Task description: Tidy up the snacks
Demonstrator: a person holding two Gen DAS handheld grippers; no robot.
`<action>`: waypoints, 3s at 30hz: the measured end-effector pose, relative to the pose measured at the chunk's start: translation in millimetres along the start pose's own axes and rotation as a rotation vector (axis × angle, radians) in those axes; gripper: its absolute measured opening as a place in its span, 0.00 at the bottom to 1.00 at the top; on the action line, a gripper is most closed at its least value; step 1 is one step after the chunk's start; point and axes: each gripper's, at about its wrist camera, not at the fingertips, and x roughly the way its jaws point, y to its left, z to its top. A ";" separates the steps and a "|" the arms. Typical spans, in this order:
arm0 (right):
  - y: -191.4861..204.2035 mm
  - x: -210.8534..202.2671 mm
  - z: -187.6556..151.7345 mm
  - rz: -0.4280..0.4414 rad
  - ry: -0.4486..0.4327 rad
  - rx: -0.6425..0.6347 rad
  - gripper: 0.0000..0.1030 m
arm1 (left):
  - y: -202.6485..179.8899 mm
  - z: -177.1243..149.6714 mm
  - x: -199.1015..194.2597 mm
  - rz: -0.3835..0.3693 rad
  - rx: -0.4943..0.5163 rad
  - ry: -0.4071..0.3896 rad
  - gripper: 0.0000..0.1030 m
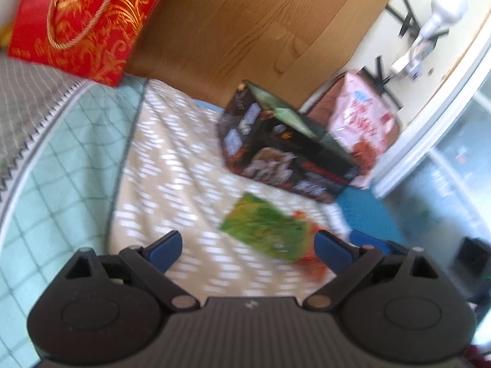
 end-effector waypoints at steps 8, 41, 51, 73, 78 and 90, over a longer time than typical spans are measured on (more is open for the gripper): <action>5.7 29.6 29.2 0.119 0.085 -0.143 0.59 | -18.4 11.1 20.3 -0.102 -0.073 0.098 0.83; -14.4 49.3 18.9 0.334 0.175 0.233 0.14 | -11.7 25.7 32.9 -0.043 -0.139 0.103 0.25; -46.1 3.3 88.9 0.167 -0.138 0.177 0.13 | -104.5 113.2 66.7 -0.143 0.102 -0.006 0.25; -40.7 -23.6 16.6 0.112 -0.078 0.167 0.44 | -28.0 57.9 -6.7 0.047 0.054 0.000 0.36; 26.6 -9.1 -8.0 0.341 0.148 -0.004 0.44 | 20.3 0.1 -75.1 0.100 -0.084 0.008 0.40; 107.4 5.3 -17.5 0.436 0.361 -0.335 0.47 | 8.0 -61.1 -82.5 0.073 -0.049 0.092 0.52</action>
